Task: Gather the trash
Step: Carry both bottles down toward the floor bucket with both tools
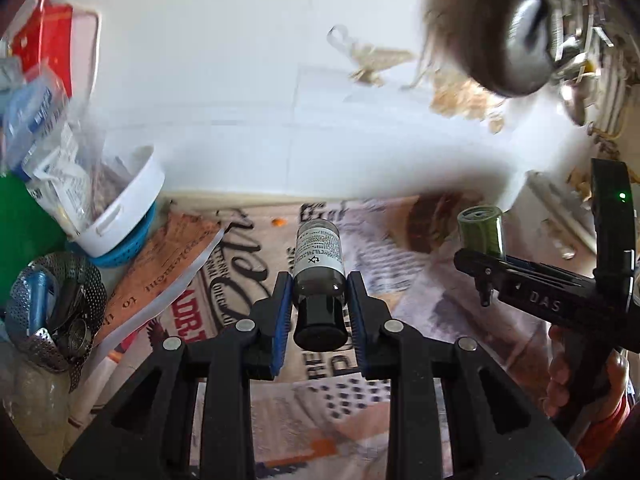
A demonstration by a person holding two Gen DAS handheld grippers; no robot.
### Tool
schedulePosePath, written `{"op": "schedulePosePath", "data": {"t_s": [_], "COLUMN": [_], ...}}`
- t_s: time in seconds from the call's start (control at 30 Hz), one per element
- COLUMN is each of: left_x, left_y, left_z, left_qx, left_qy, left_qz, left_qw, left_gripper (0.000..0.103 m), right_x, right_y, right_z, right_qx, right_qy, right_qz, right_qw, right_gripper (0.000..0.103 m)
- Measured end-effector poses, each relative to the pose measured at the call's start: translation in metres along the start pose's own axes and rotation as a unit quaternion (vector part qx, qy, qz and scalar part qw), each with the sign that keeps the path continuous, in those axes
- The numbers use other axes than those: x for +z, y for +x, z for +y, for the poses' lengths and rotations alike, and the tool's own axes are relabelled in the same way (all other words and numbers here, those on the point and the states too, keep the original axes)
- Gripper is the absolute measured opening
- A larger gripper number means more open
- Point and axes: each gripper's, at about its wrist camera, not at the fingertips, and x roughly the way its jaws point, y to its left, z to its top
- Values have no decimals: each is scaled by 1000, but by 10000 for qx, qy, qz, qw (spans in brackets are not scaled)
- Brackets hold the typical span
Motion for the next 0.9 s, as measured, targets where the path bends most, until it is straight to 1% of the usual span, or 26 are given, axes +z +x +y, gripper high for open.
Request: {"op": "schedulePosePath", "data": {"t_s": [0.1,0.2,0.3,0.43,0.57,0.67,0.73,0.9], "left_x": [-7,-17,-28,-39,-55,-69,-82,-118], "left_y": [-39,-78,-115,-152,-176,-189,-197,-222], "left_z": [-32,-60,-80,-93,-95,-92,-86,-60], "left_qx": [40,77,85,78,61,-1,-30,-290], "left_qy": [12,-49,-40,-68,-68,-80,-51,85], "left_qz": [-316,-528,-679,-753,-788,-684,-606,-436], "left_qw": [9995,9986,9976,9971,9968,9976,9981,9986], "left_gripper": [26,27,27,27,26,27,27,27], "right_x": [-6,-14,-20,-33,-55,-77,-91,-138], "right_y": [-54,-99,-132,-175,-203,-216,-223,-231], "right_z": [-8,-11,-10,-4,9,17,18,40], "right_qx": [127,273,362,495,555,537,518,289], "right_qy": [-53,-163,-257,-234,-221,-107,15,326], "right_qz": [-343,-572,-733,-953,-1045,-1022,-986,-904], "right_qw": [9993,9979,9963,9939,9927,9933,9938,9950], "right_gripper": [45,45,45,45,45,45,45,45]}}
